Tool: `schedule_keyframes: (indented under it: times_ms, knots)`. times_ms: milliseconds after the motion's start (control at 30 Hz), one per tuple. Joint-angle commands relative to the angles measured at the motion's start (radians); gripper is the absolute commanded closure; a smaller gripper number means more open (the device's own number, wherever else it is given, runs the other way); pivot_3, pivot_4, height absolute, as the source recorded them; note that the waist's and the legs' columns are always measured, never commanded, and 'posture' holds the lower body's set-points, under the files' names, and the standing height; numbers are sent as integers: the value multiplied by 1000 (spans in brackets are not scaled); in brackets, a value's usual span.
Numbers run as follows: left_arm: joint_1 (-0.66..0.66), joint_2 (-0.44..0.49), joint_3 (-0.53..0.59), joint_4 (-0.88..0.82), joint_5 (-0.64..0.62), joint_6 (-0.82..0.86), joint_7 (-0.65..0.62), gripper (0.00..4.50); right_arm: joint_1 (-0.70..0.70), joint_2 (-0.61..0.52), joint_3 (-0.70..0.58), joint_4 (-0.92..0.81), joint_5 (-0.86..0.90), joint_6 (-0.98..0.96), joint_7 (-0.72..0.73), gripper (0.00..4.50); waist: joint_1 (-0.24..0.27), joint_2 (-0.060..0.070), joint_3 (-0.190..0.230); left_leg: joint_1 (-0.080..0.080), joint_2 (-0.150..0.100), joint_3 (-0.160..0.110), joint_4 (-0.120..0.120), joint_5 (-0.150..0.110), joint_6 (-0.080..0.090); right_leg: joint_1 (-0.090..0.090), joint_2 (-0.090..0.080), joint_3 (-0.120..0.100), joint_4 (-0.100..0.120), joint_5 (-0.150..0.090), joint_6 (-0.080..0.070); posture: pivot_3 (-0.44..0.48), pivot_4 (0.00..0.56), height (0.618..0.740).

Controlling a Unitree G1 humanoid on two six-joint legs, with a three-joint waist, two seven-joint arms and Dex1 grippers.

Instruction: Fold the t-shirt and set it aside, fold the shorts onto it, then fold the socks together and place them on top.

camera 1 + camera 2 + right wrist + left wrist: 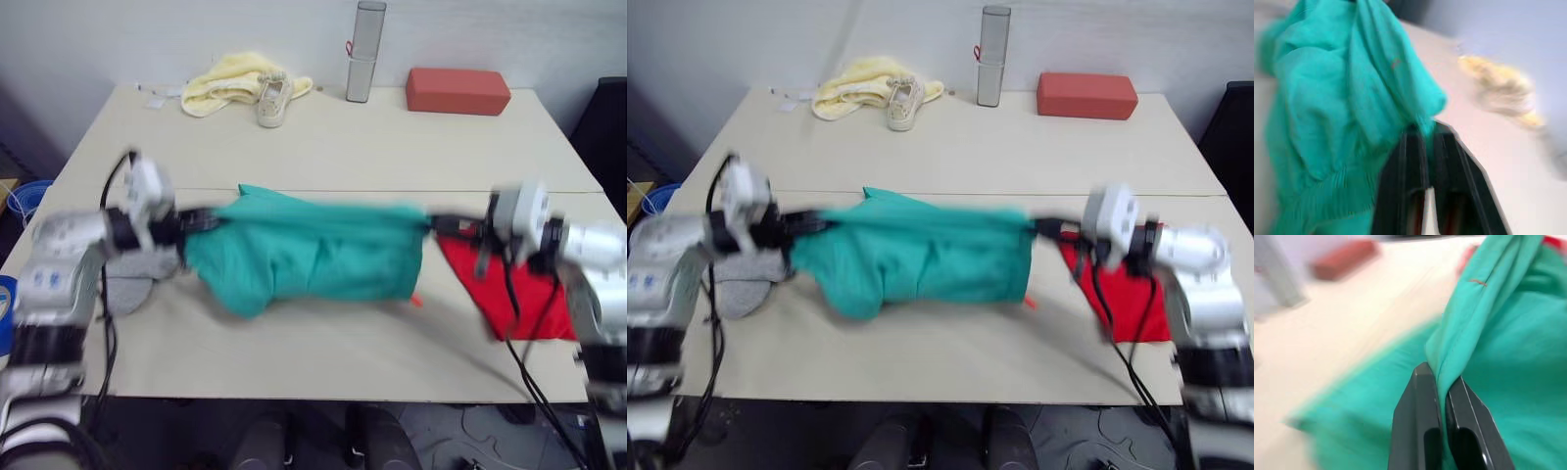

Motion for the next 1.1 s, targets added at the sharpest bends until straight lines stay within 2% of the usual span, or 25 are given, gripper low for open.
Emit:
schedule_keyframes:
  times_ms: [33,100,167,267,300,333,433,500,600,733,800,900,967,1100]
  knots:
    - [-334,-18,40,359,129,-227,234,4461,-320,24,-27,333,-171,-250,-242,4500,-3,-4,2,-3,0,3,0,1,0,-7,0,-2,4,0,0,0,150,740]
    - [-537,-26,56,529,179,-420,365,4461,-490,35,-19,495,-246,-393,-358,4500,-11,-7,4,-15,0,6,0,2,0,-21,0,-9,8,0,0,0,150,740]
    - [-662,-18,66,625,210,-577,458,4461,-586,29,-12,596,-308,-530,-459,4500,-13,-8,4,-18,-2,9,-2,1,1,-28,-4,-25,12,0,1,0,150,740]
    - [-734,0,59,689,246,-751,494,4461,-637,21,6,674,-353,-656,-500,4500,-28,-8,4,-17,-2,12,-3,-4,8,-29,-9,-39,14,1,1,0,150,740]
    - [-736,9,50,695,266,-809,502,4461,-630,23,4,683,-343,-681,-487,4500,-34,-8,4,-16,-2,14,-3,-5,9,-28,-12,-46,15,1,2,0,150,740]
    - [-690,21,42,669,275,-889,470,4461,-563,25,7,663,-311,-687,-429,4500,-37,-8,4,-16,-3,16,-4,-5,11,-27,-15,-54,15,1,2,0,150,740]
    - [-469,28,29,557,252,-945,349,4461,-310,17,31,554,-220,-677,-259,4500,-37,-7,3,-8,-2,20,-3,-9,17,-17,-21,-73,14,2,4,0,150,740]
    - [-254,19,26,396,209,-921,298,4461,-139,6,43,470,-189,-637,-197,4500,-36,-4,5,-2,1,23,-3,-12,21,-5,-22,-80,11,2,4,0,150,740]
    - [132,16,4,59,184,-837,251,4461,133,-22,77,319,-125,-574,-85,4500,-35,1,9,-9,-2,25,4,-12,23,-5,-26,-78,5,2,4,0,150,740]
    - [654,10,36,-433,129,-581,278,4461,441,-68,88,165,-67,-509,12,4500,-29,3,11,-16,-3,20,18,-13,25,-2,-34,-74,5,2,4,0,150,740]
    - [801,0,53,-583,117,-477,298,4461,516,-83,72,128,-55,-464,8,4500,-25,5,13,-11,-3,20,19,-11,27,6,-36,-74,-1,2,4,0,150,740]
    - [991,8,38,-727,149,-392,272,4461,592,-108,65,86,-22,-449,49,4500,-13,9,16,11,-1,19,15,-15,20,28,-36,-74,-13,8,-1,0,150,740]
    - [1066,8,39,-779,144,-330,269,4461,624,-120,60,64,-12,-443,67,4500,-5,11,16,22,3,19,13,-20,24,39,-34,-72,-14,7,-4,0,150,740]
    - [1150,40,32,-850,137,-295,209,4461,684,-140,56,32,-2,-441,107,4500,11,11,15,21,5,20,11,-17,19,31,-32,-69,-8,3,-7,0,150,740]
